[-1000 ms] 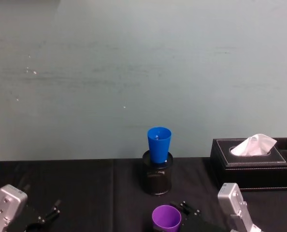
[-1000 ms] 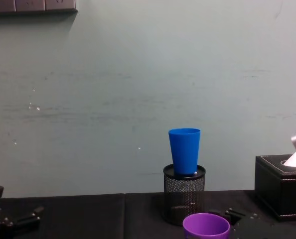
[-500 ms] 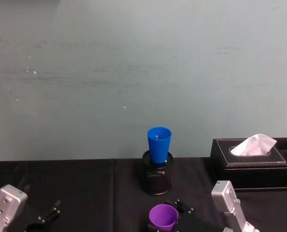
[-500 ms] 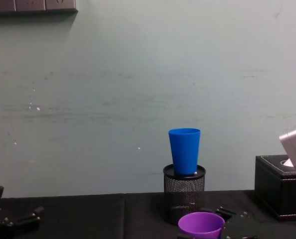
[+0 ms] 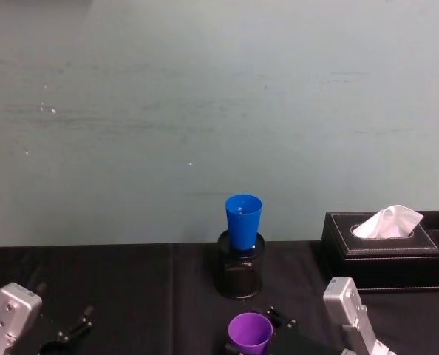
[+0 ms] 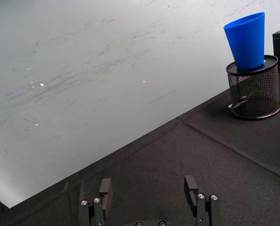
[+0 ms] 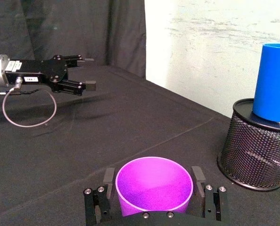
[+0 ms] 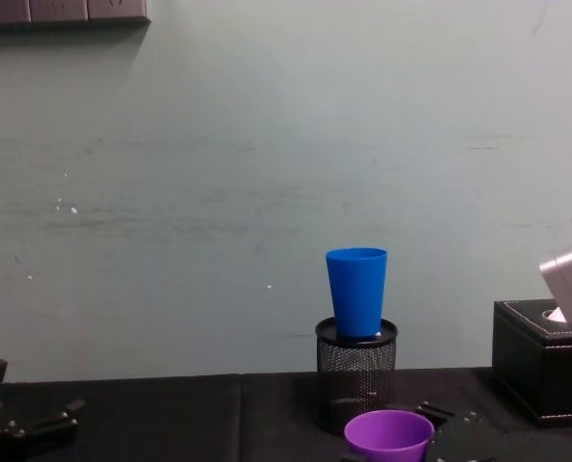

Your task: Pick up one cup with a gripper and tap it against the other cup.

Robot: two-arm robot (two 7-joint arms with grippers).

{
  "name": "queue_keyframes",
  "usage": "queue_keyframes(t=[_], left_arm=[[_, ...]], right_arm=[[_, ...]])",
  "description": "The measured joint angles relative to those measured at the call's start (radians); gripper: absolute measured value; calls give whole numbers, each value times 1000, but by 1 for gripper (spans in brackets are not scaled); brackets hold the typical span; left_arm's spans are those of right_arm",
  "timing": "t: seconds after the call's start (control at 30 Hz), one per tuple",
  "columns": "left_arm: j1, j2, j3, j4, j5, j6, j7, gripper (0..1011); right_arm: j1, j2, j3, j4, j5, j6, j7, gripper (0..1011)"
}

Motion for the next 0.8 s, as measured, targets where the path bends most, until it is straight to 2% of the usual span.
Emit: queue_keyframes(t=[0.17,0.43,0.8], left_arm=[[0,0,0,0,0,0,0,1000],[0,0,0,0,0,0,0,1000],[0,0,0,0,0,0,0,1000]], right_arm=[[0,0,0,0,0,0,0,982],[0,0,0,0,1,1,0,807],[0,0,0,0,1,1,0,755]])
